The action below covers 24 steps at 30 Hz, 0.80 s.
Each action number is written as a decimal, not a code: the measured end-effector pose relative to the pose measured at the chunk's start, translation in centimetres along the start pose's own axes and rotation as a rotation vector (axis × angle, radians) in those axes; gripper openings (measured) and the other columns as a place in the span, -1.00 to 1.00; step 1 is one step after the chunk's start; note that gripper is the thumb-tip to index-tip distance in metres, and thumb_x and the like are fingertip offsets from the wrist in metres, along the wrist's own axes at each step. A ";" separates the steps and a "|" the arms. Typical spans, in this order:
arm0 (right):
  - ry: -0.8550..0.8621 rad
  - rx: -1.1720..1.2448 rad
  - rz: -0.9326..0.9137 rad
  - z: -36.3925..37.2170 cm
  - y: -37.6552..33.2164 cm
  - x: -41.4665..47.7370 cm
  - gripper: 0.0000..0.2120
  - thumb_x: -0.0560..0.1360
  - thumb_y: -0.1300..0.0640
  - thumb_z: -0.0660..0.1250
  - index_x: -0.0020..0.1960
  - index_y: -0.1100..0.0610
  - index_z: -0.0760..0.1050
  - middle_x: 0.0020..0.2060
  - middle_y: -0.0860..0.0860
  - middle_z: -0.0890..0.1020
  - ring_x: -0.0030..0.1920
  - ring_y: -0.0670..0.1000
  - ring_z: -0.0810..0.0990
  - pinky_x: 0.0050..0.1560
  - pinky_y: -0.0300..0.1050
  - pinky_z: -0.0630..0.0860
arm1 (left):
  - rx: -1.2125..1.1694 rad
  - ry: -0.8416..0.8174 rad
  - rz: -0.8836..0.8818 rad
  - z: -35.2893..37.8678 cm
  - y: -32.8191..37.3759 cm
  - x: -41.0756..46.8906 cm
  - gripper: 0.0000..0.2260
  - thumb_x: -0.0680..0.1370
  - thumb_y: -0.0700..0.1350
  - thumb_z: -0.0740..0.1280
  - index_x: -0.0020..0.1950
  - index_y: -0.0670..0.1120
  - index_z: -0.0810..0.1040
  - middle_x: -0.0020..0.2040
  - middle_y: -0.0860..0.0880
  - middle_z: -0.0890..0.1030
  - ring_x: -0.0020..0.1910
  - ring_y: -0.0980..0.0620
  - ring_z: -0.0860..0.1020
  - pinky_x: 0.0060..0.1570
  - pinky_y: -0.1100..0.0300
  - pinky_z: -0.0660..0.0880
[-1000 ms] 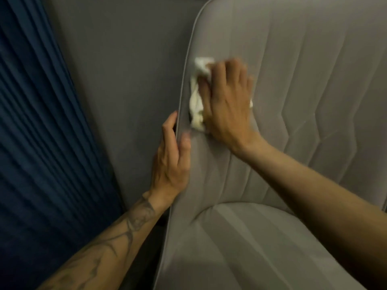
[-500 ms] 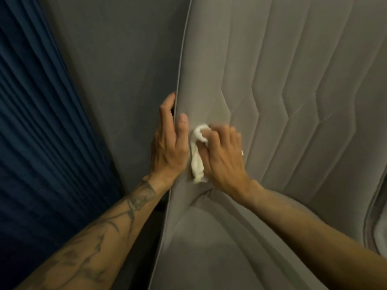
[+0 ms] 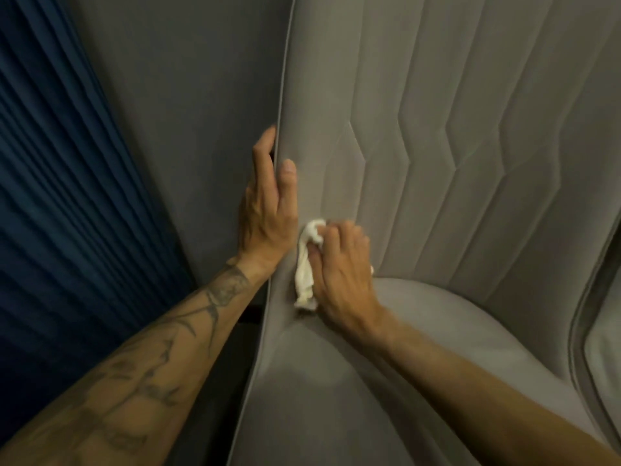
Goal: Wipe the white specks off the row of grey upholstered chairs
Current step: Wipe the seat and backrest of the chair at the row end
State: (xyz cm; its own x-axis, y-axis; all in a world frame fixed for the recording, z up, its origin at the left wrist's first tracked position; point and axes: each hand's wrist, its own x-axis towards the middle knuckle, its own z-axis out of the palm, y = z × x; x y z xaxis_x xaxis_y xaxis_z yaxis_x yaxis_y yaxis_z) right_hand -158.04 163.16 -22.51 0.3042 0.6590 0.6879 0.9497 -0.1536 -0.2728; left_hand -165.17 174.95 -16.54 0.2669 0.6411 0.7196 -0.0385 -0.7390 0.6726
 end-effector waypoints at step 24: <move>-0.548 -0.151 0.099 -1.3 -3.0 -8.1 -0.76 0.64 -0.06 0.09 0.13 0.07 0.39 0.09 0.11 0.47 0.07 0.20 0.45 0.04 0.08 0.37 | 0.226 -0.500 -0.690 -9.9 1.6 -19.7 -0.57 0.77 0.02 0.04 0.66 0.19 0.20 0.50 -0.03 0.39 0.43 0.00 0.42 0.48 0.05 0.33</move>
State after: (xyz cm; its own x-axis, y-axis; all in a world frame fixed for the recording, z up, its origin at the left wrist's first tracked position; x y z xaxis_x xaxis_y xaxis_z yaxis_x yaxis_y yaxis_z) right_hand -163.25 157.33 -26.37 0.3480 0.9150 0.2042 0.9308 -0.3113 -0.1915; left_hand -179.98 163.12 -27.94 0.5524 0.8331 -0.0295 0.4642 -0.2780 0.8410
